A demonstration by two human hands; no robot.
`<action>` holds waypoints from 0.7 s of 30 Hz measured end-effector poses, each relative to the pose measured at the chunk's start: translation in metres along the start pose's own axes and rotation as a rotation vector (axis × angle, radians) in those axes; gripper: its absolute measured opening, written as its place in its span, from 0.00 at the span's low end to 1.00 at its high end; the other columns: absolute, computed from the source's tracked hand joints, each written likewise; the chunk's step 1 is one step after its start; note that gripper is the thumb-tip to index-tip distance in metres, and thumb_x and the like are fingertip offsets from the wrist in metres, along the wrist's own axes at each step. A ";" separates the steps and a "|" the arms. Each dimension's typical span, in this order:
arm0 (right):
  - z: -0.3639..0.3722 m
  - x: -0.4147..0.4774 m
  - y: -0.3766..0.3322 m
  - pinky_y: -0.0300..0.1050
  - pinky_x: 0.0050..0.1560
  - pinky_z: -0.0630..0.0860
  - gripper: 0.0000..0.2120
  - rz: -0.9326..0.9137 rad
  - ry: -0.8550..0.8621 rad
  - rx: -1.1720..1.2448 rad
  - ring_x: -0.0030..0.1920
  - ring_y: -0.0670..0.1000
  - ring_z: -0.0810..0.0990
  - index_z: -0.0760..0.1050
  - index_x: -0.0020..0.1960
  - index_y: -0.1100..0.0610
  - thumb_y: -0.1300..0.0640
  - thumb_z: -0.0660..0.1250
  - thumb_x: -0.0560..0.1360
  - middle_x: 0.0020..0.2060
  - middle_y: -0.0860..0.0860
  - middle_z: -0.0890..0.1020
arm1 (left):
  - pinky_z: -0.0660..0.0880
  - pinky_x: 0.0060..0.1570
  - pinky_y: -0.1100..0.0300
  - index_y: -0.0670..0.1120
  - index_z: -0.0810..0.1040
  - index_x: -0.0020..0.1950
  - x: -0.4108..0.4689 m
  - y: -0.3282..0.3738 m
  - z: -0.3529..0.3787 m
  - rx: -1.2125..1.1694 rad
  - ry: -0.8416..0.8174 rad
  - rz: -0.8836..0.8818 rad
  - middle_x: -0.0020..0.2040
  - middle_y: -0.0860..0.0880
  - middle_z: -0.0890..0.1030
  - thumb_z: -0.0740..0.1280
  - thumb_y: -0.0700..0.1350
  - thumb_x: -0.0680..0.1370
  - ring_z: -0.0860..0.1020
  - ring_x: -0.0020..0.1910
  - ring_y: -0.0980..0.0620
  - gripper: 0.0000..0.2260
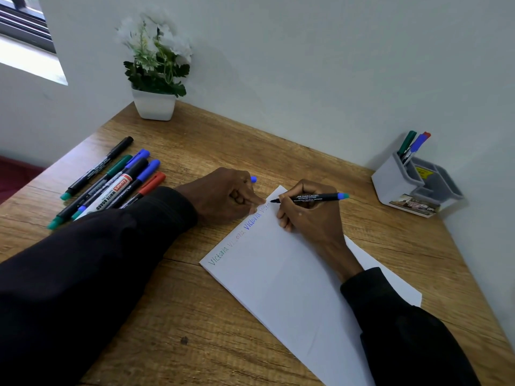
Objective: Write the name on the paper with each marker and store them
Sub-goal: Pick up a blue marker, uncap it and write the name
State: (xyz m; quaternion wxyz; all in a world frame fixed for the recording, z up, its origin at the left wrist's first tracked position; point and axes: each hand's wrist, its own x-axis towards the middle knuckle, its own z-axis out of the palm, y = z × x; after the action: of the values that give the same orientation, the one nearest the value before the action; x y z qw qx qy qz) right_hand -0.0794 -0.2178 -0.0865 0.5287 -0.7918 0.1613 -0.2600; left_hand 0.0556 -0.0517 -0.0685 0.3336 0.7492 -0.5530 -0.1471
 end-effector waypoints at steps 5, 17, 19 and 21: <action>0.000 -0.001 -0.002 0.42 0.25 0.74 0.07 0.018 0.010 -0.005 0.24 0.54 0.80 0.77 0.37 0.69 0.73 0.67 0.74 0.28 0.61 0.82 | 0.64 0.40 0.85 0.58 0.77 0.45 0.000 0.001 0.000 -0.027 -0.008 0.000 0.41 0.56 0.76 0.71 0.39 0.76 0.74 0.41 0.72 0.12; 0.000 0.002 0.002 0.45 0.26 0.77 0.08 0.024 0.022 0.002 0.25 0.58 0.81 0.77 0.37 0.68 0.73 0.67 0.74 0.28 0.62 0.82 | 0.62 0.44 0.85 0.59 0.80 0.52 -0.002 0.000 0.000 -0.014 0.007 0.034 0.48 0.47 0.80 0.71 0.40 0.76 0.77 0.45 0.58 0.13; 0.000 0.002 0.003 0.46 0.27 0.77 0.08 0.024 0.022 0.001 0.25 0.58 0.81 0.78 0.37 0.67 0.73 0.67 0.75 0.29 0.61 0.83 | 0.62 0.44 0.86 0.60 0.80 0.48 -0.002 0.003 -0.001 -0.023 -0.003 0.034 0.45 0.48 0.79 0.71 0.39 0.76 0.77 0.43 0.60 0.14; -0.001 0.002 0.004 0.47 0.28 0.78 0.10 0.013 0.016 -0.007 0.26 0.60 0.82 0.79 0.37 0.65 0.72 0.68 0.76 0.29 0.61 0.83 | 0.61 0.43 0.87 0.59 0.80 0.47 -0.002 0.004 -0.001 -0.023 -0.020 0.030 0.42 0.50 0.78 0.70 0.38 0.76 0.76 0.40 0.62 0.14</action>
State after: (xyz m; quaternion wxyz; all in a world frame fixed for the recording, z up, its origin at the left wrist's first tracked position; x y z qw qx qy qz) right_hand -0.0784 -0.2208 -0.0890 0.5261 -0.7904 0.1716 -0.2626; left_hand 0.0525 -0.0498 -0.0649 0.3388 0.7355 -0.5656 -0.1558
